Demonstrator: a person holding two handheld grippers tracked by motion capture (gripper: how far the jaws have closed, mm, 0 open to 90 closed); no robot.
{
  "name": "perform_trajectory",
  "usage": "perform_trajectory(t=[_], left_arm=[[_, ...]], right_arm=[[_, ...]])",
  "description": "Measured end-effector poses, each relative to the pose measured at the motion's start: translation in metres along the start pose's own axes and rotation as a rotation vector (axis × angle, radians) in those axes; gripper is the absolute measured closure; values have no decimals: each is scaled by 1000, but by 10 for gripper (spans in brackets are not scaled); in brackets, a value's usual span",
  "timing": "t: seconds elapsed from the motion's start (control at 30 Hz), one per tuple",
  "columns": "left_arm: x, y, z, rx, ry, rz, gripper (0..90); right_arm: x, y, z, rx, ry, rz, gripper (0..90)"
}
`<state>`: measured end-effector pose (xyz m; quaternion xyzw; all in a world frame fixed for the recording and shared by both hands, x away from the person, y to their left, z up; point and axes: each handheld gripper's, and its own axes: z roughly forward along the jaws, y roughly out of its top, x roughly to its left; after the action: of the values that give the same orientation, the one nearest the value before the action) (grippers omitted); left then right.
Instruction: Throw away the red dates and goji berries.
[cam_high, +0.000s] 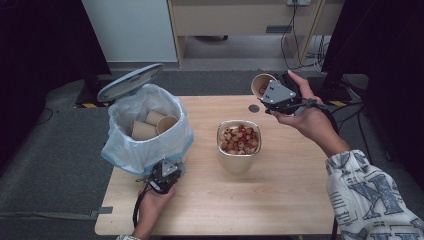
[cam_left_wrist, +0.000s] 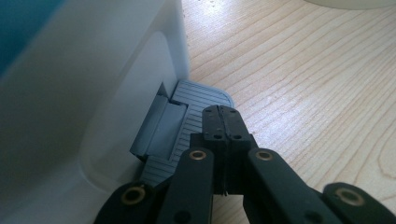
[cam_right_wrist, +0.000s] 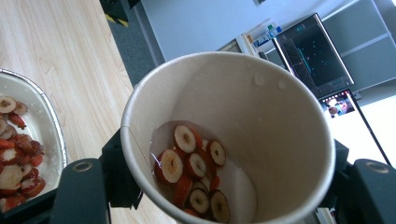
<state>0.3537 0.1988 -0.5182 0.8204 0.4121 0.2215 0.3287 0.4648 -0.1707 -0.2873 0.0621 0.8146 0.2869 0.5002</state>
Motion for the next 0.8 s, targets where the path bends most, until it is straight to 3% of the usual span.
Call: perform_trajectory(t=[0.8], left_arm=[[0,0,0,1,0,-1,898]], right_arm=[[-2,8,-3,0,-10,-56,304]])
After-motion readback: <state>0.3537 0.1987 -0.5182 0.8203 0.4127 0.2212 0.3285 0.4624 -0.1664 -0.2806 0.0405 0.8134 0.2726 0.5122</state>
